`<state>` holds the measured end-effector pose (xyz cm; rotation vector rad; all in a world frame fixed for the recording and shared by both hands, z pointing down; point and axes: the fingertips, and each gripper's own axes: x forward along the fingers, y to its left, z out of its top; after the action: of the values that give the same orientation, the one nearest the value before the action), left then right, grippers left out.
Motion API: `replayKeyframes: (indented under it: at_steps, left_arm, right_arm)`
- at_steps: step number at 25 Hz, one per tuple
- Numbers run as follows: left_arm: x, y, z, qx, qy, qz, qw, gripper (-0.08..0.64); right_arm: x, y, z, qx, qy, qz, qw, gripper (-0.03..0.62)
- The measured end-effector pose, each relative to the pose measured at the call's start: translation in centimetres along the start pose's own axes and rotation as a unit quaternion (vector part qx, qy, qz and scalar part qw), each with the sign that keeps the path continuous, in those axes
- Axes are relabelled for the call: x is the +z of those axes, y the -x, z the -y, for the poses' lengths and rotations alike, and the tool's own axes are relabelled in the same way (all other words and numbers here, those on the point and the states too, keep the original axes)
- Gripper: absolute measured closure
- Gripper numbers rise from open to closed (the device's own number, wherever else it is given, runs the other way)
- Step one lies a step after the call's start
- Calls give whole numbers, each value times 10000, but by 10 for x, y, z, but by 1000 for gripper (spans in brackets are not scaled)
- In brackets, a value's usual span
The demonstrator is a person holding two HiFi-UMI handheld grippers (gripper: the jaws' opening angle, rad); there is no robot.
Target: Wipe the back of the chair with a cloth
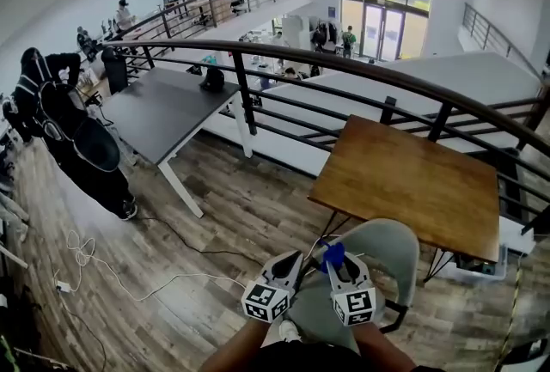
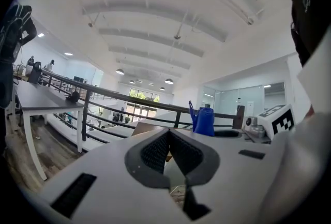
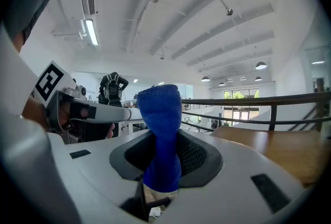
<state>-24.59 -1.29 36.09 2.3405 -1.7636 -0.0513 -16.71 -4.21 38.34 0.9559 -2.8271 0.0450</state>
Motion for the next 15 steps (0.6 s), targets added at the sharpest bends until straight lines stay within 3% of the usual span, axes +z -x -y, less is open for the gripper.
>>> replayKeyframes:
  at_steps: [6, 15]
  left_arm:
    - [-7, -16, -16, -237, 160, -47, 9996, 561]
    - [-20, -51, 7, -636, 314, -283, 9971, 561]
  right_arm:
    - [-17, -5, 9, -376, -286, -264, 9985, 476]
    - [-26, 9, 40, -773, -378, -436, 9953, 476]
